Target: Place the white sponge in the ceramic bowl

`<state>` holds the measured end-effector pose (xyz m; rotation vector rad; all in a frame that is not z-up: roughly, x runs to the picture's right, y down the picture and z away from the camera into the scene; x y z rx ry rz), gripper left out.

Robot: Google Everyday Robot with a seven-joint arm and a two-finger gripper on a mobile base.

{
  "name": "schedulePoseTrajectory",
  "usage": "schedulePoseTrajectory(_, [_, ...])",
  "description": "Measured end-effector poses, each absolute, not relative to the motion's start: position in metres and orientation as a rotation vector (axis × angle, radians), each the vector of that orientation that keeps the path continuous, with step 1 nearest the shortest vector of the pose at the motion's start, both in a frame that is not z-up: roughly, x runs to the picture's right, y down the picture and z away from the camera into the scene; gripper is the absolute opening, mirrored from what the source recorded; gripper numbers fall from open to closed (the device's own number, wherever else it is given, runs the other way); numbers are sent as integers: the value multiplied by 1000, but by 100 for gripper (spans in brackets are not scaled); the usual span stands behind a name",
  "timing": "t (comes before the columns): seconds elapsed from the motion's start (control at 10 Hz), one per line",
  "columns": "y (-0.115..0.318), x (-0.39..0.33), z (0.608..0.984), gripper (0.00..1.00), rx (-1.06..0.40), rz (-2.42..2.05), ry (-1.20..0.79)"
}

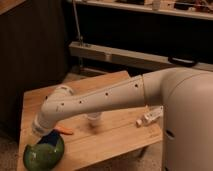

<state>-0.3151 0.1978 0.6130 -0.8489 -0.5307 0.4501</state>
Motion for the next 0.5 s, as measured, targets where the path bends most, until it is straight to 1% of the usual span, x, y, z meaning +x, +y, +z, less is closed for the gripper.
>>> schedulePoseTrajectory(0.2, [212,-328,606,43,-856,420,-538])
schedulePoseTrajectory(0.3, [214,-329,607,52,-856,419,-538])
schedulePoseTrajectory(0.4, [214,-329,608,62,-855,420,-539])
schedulePoseTrajectory(0.5, [214,-330,607,65,-855,419,-540])
